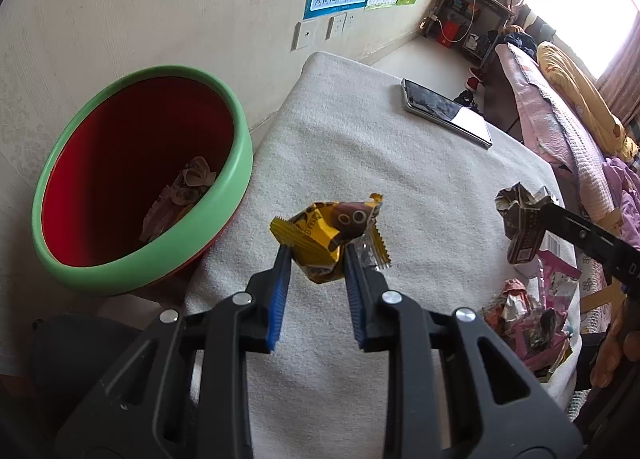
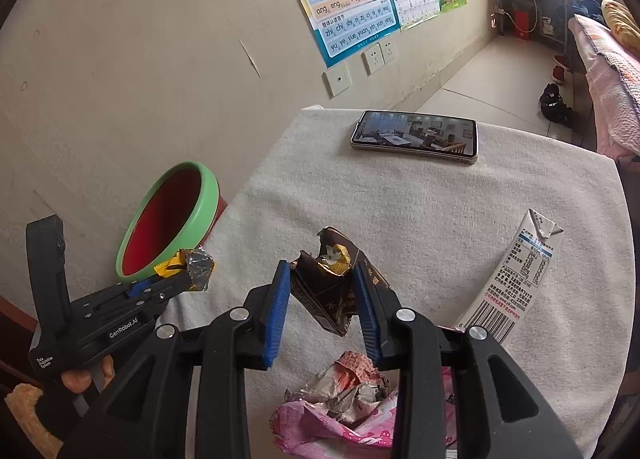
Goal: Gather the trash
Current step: 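Lift the yellow wrapper with the left tool while the right tool lifts the brown wrapper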
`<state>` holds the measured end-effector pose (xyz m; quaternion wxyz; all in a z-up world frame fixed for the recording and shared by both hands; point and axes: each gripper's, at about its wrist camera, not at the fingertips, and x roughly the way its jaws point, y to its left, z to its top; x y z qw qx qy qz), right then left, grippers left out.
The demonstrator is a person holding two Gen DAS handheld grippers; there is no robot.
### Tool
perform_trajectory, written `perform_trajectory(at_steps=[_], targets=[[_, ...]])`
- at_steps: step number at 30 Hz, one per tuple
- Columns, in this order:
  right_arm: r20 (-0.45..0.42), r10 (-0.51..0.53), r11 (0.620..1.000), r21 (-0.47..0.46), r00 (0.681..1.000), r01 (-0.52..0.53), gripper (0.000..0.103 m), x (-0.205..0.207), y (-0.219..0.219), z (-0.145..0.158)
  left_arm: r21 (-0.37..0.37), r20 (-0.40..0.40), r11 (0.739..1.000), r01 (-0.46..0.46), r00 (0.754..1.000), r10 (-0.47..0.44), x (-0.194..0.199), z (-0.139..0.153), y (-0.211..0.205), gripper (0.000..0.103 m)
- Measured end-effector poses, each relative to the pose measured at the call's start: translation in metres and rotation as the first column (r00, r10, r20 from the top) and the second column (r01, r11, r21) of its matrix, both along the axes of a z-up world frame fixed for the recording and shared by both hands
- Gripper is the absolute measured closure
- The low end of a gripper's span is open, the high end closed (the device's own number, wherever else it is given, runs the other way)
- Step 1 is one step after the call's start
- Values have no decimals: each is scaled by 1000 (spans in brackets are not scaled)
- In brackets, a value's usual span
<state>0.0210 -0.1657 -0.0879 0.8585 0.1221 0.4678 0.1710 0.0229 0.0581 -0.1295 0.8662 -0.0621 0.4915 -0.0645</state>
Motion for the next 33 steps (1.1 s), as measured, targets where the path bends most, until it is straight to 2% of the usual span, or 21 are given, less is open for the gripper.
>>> perform_trajectory(at_steps=[23,33], targets=[[9,19,1000,-3,1000,-19,71,-3,7,0,-4,6,1000,-8,1000,8,0,1,2,77],[16,35,999,-1,999,-35,71,-4,13,3,-2,33,1000,-19,999,19,-2,12,5,77]])
